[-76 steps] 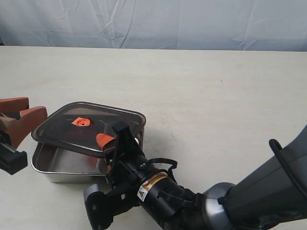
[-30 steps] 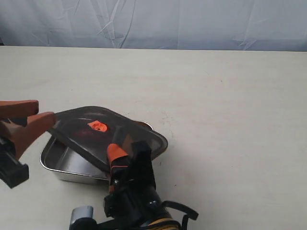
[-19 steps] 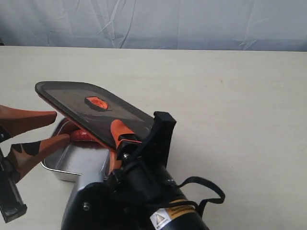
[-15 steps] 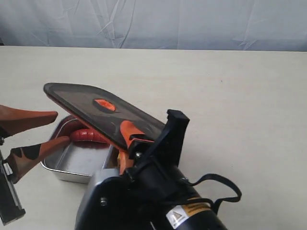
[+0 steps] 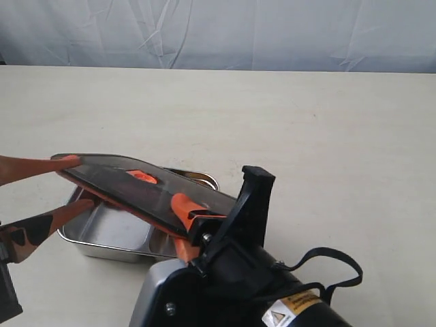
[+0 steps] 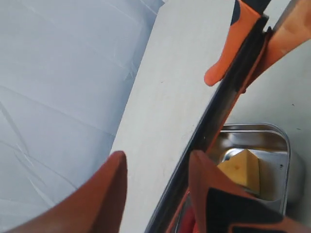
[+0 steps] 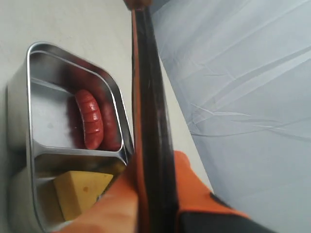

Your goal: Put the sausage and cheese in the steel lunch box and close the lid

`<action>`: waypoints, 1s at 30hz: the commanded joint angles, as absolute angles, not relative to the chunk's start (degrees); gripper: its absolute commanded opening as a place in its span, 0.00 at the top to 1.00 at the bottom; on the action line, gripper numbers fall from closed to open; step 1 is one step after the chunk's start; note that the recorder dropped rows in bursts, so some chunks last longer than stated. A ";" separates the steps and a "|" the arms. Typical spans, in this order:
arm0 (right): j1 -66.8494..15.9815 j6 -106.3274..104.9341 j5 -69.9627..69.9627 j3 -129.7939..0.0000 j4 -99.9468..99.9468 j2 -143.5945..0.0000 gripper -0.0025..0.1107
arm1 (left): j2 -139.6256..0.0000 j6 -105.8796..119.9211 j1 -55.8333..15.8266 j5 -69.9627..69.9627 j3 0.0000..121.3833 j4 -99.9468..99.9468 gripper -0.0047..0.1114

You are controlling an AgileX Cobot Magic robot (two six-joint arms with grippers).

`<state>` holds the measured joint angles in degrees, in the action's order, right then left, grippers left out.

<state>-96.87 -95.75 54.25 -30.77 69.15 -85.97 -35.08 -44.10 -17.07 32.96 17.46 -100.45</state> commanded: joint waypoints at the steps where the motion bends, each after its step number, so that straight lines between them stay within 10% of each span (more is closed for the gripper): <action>1: -97.09 -96.62 54.33 -30.65 67.37 -85.38 0.98 | -34.66 -43.17 -17.30 33.69 17.47 -99.95 0.61; 30: -97.09 -99.66 43.38 -31.00 60.58 -77.51 0.98 | -34.66 -45.93 -17.30 29.12 16.04 -99.95 0.62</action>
